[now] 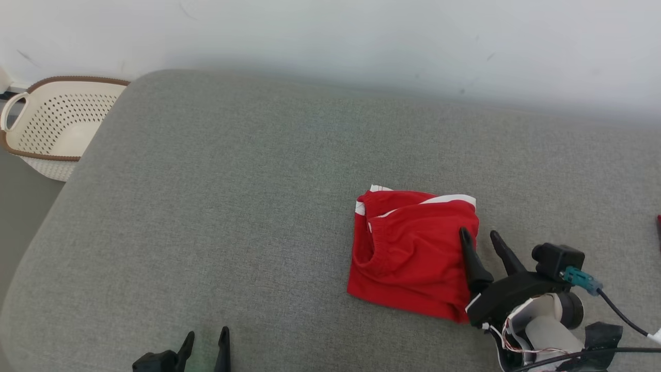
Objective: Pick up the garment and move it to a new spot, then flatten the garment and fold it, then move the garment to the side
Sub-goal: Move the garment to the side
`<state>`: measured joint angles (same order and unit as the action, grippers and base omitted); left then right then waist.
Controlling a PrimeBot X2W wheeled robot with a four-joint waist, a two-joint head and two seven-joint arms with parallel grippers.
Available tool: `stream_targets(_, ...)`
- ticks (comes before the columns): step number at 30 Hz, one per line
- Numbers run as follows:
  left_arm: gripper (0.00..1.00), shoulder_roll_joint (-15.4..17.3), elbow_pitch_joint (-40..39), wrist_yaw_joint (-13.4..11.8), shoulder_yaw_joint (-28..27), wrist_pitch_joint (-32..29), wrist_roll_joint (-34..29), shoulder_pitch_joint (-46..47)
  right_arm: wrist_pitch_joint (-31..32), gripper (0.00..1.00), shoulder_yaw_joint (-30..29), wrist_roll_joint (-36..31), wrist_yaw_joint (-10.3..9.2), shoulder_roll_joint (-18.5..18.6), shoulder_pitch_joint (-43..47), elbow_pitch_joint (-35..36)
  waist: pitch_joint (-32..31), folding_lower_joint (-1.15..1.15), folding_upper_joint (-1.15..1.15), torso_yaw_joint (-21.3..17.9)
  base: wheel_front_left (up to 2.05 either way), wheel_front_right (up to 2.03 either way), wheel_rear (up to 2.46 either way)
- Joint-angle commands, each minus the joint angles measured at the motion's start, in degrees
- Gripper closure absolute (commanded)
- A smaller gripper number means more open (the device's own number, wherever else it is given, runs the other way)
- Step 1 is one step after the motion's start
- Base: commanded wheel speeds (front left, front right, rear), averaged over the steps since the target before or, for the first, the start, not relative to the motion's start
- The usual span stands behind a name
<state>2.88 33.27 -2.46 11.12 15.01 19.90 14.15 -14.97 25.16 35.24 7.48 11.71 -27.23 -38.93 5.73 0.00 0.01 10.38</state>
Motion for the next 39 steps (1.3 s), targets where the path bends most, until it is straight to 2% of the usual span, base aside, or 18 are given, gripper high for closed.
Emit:
stream_targets(1, 0.0, 0.05, -0.22, -0.19, 0.02, 0.21, 0.34, 0.27, -0.23, 0.0, -0.21, -0.12, 0.01, 0.16, 0.55, -0.36, 0.42, 0.0, -0.01, -0.15, 0.0, 0.0, 0.0)
stream_targets(13, 0.0, 0.0, -1.66, -0.35, 1.68, 0.21, -0.37, 1.23, -0.14, 0.0, 1.81, 4.74, 0.01, -2.27, -0.46, -8.03, 1.15, 0.0, -0.01, 3.16, 0.0, 0.0, 0.0)
stream_targets(14, 0.0, 0.03, -1.98, -0.44, 1.76, 0.21, -0.36, 1.41, -0.12, 0.26, 2.22, 5.03, 0.01, -2.31, -0.58, -8.3, 1.05, 0.0, -0.01, 3.44, 0.0, 0.0, 0.0)
stream_targets(15, 0.0, 0.12, -2.47, -0.67, 1.74, 0.21, -0.98, 1.62, -0.1, 0.73, 2.72, 5.09, 0.01, -2.18, -0.87, -8.24, 0.98, 0.0, -0.01, 3.56, 0.0, 0.0, 0.0)
stream_targets(16, 0.0, 0.08, -3.0, -0.65, 1.82, 0.21, -1.41, 1.83, -0.11, 1.0, 3.02, 4.78, 0.01, -1.91, -1.17, -7.9, 0.91, 0.0, -0.01, 3.61, 0.0, 0.0, 0.0)
stream_targets(20, 0.0, 0.07, -4.38, -1.01, 1.59, 0.21, -2.77, 1.52, -0.13, 1.0, 1.88, 2.99, 0.01, -0.63, -1.01, -6.05, 0.05, 0.0, -0.01, 2.75, 0.0, 0.0, 0.0)
stream_targets(25, 0.0, 0.04, -5.29, -1.21, 1.01, 0.21, -4.12, 0.24, -0.14, 1.0, -0.14, -0.19, 0.01, -0.55, 0.4, -4.68, -1.54, 0.0, -0.01, -0.66, 0.0, 0.0, 0.0)
stream_targets(31, 0.0, 0.05, -6.45, -1.58, 0.06, 0.21, -6.45, -0.44, -0.14, 1.0, -2.05, -2.64, 0.01, -0.94, 2.46, -3.79, -3.02, 0.0, -0.01, -7.14, 0.0, 0.0, 0.0)
stream_targets(32, 0.0, 0.05, -6.45, -1.58, 0.06, 0.21, -6.45, -0.44, -0.14, 1.0, -2.05, -2.64, 0.01, -0.94, 2.46, -3.79, -3.02, 0.0, -0.01, -7.14, 0.0, 0.0, 0.0)
stream_targets(39, 0.0, 0.05, -7.15, -1.96, -1.34, 0.21, -9.31, -0.62, -0.15, 1.0, -3.82, -4.33, 0.01, -1.14, 3.96, -2.89, -3.03, 0.0, -0.01, -16.01, 0.0, 0.0, 0.0)
